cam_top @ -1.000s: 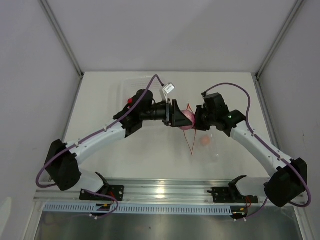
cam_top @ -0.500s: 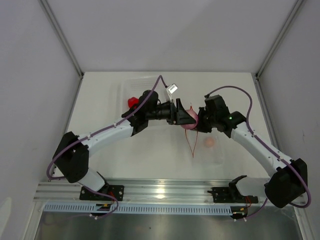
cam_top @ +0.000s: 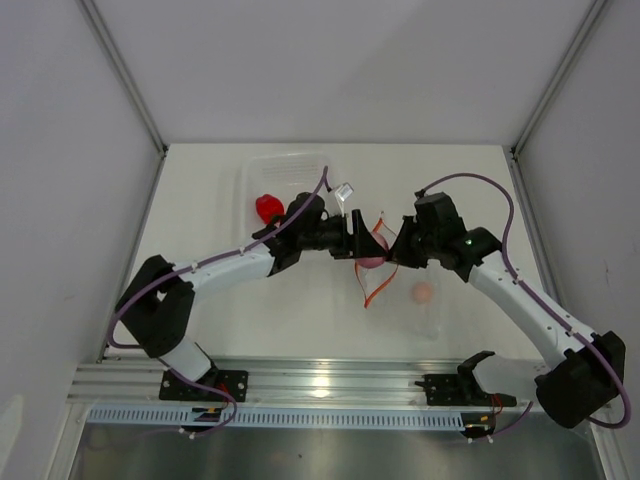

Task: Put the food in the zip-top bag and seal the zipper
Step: Place the fake vegetable in the zipper food storage bag.

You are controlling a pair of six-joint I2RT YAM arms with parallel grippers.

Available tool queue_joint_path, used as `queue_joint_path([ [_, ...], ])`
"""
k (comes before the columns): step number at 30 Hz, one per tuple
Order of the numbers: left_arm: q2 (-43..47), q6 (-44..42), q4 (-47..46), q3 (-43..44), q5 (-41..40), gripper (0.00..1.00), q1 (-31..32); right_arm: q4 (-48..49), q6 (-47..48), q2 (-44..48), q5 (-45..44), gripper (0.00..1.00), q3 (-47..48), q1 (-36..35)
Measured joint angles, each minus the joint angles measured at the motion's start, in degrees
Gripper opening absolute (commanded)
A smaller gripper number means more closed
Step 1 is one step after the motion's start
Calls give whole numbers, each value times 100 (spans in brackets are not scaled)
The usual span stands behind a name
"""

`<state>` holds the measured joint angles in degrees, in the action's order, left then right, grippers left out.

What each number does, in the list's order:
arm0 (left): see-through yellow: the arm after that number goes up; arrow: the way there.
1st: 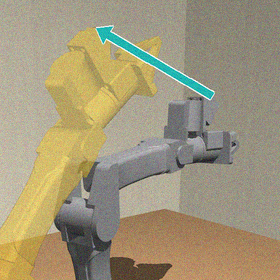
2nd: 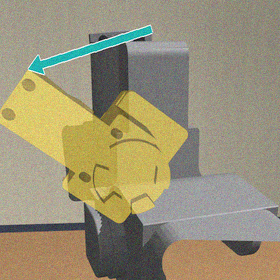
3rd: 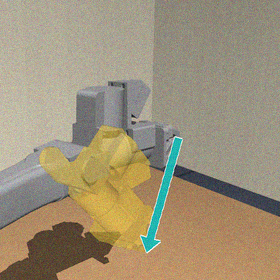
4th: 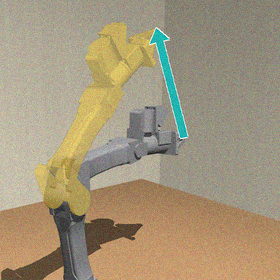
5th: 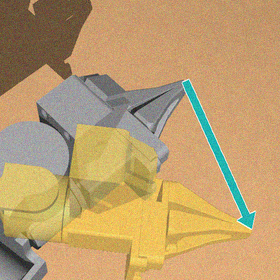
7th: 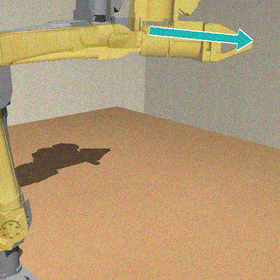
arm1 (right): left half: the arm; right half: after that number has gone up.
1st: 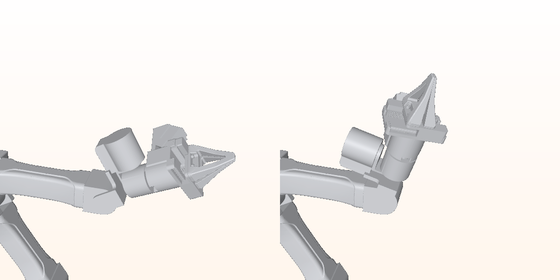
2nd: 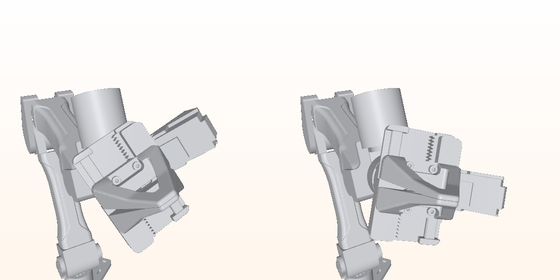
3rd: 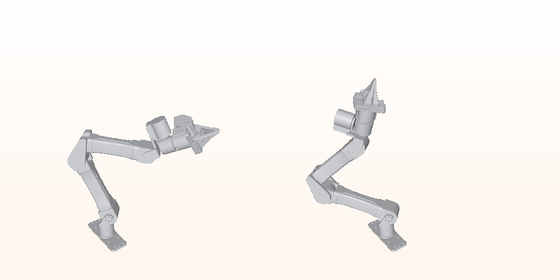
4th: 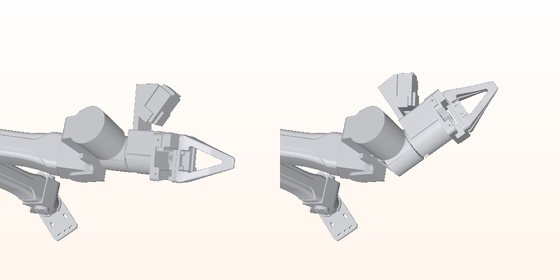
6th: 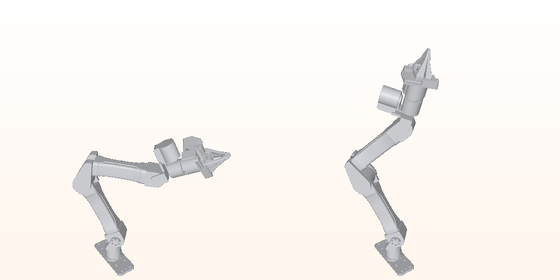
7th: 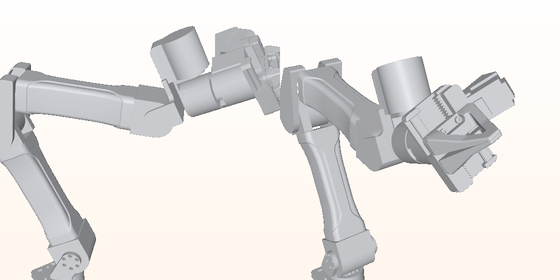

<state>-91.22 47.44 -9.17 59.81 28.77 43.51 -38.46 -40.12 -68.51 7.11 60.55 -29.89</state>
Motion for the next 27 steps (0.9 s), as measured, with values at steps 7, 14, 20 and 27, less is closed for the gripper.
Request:
queue_joint_path([
  [7, -293, -260, 955, 487, -295, 1, 24, -103, 7, 9, -133, 0, 0, -20],
  [14, -444, -704, 2197, 988, -1014, 1, 216, 57, -39, 9, -26, 0, 94, -186],
  [20, -343, -876, 2369, 870, -1279, 22, 389, 208, -39, -9, 48, 0, 289, -208],
  [27, 562, -999, 1818, 155, -1207, 67, 466, 317, -39, -70, 48, 0, 374, -90],
])
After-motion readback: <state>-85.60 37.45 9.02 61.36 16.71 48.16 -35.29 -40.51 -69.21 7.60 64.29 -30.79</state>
